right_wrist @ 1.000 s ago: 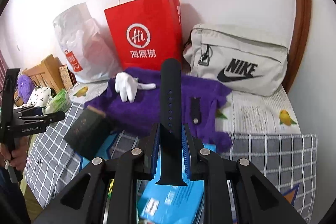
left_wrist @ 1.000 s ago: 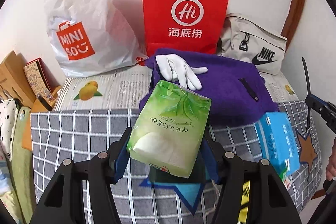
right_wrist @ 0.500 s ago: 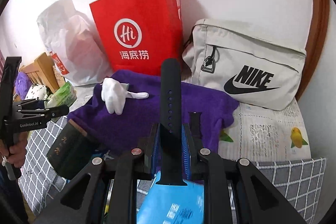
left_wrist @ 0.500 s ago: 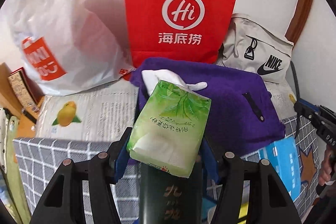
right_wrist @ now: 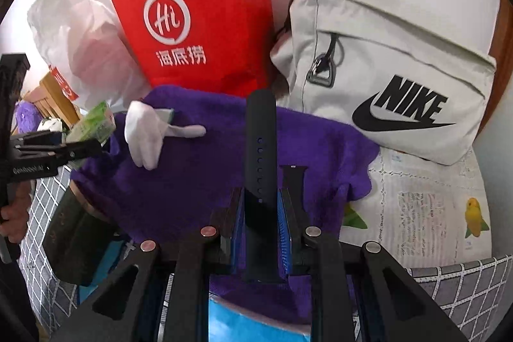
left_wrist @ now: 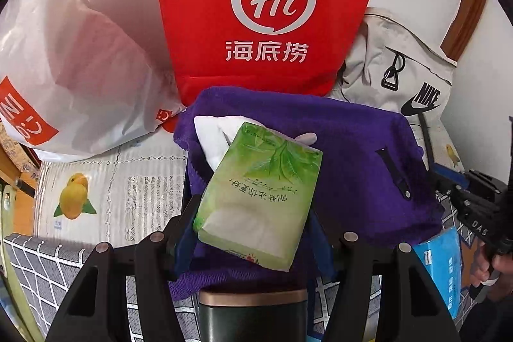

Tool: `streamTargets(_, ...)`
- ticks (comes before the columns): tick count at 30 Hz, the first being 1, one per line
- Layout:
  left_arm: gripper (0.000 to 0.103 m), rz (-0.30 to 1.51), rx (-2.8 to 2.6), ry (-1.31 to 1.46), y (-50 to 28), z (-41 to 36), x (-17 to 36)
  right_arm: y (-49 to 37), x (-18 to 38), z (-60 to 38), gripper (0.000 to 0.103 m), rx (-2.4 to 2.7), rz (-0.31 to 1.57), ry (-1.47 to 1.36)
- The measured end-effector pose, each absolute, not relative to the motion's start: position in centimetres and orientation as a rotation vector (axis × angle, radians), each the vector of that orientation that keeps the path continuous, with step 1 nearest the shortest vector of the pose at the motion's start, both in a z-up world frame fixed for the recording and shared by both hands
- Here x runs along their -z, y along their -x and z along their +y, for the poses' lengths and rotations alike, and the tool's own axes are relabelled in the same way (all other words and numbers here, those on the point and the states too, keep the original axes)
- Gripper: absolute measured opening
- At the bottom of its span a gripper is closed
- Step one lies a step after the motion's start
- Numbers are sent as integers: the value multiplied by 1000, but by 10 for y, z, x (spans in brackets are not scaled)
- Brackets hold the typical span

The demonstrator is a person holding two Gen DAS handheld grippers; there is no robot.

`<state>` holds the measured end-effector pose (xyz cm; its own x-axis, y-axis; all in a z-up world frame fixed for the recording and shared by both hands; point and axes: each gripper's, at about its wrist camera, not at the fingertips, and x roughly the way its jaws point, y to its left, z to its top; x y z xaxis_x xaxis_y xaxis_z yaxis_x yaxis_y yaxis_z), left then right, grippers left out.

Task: Organize soft objects
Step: 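Carry the tissue pack with the left gripper while the right gripper carries the strap onto the purple towel, then open both grippers on the towel and pull them back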

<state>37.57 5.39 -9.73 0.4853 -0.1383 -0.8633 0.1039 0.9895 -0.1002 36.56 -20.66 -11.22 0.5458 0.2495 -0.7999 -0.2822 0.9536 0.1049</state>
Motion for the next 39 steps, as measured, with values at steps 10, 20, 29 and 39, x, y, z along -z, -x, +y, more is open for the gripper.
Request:
streamTargets(10,59,1075,153,40,-385,58,108,-379,145,-191,20,-330,1050,83)
streamTargets(20,60,1120,163,0,-398,46,122,-383,154,-189,21,-366,1110,74)
streamTargets(29,61,1177,136,-38,-406,42,137,-375,140,-198,42,-359,1082,56)
streamTargets(39,82,1196,133,-54,-401,37,137,-350,117,-197,42,-365,1035,67)
